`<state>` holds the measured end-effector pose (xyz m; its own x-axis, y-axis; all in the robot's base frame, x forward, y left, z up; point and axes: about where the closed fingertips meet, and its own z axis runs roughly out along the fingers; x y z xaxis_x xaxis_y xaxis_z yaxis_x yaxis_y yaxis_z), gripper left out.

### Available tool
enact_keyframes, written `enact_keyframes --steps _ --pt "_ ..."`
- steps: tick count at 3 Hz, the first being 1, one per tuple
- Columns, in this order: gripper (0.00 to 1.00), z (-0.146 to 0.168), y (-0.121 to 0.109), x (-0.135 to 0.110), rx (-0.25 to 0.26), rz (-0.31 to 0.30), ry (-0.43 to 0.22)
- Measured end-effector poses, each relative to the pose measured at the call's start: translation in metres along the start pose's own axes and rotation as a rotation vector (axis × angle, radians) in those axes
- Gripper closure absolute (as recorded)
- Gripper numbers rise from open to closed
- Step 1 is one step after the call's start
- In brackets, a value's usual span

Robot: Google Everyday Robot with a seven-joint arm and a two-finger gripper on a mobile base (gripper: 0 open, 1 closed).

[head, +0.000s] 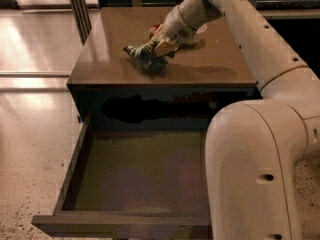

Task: Pick green jalapeno chip bag from top drawer and place on counter

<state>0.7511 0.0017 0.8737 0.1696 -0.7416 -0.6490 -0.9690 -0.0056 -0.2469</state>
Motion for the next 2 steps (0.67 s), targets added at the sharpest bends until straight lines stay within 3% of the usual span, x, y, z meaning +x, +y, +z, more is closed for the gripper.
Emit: enact_keyframes --steps 1,2 --pt "0.08 0.0000 0.0000 0.0000 0.000 0.000 0.000" --pt "0.00 0.0001 0.0000 0.0000 0.000 0.000 0.000"
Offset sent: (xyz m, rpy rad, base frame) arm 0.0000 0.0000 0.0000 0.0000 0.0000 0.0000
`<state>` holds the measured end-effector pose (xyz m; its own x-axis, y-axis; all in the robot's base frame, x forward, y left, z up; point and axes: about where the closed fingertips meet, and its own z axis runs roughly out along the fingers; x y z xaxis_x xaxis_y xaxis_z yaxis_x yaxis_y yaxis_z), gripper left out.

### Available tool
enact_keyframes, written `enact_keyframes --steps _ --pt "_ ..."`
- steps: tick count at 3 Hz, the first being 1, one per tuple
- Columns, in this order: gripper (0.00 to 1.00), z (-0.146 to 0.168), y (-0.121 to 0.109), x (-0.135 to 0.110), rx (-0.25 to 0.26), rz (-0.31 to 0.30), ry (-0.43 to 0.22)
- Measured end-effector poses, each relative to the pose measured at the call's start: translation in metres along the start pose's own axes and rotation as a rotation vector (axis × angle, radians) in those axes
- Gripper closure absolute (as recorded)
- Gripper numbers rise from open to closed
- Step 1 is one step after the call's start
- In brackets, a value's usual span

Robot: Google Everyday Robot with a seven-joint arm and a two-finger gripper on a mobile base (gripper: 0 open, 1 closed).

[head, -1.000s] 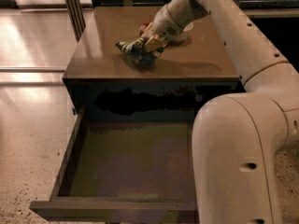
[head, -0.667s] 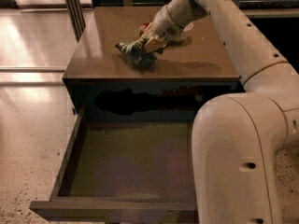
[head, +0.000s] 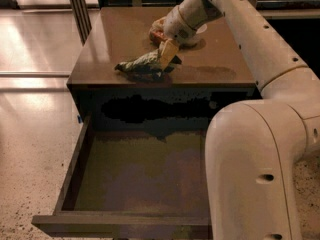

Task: Pick green jalapeno chip bag from top drawer and place on counter

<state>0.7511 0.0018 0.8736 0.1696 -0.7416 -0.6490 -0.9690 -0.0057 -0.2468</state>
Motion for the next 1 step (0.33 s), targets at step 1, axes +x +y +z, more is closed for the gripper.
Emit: enact_keyframes --steps 1 --pt "0.00 0.0000 0.0000 0.0000 0.000 0.000 0.000"
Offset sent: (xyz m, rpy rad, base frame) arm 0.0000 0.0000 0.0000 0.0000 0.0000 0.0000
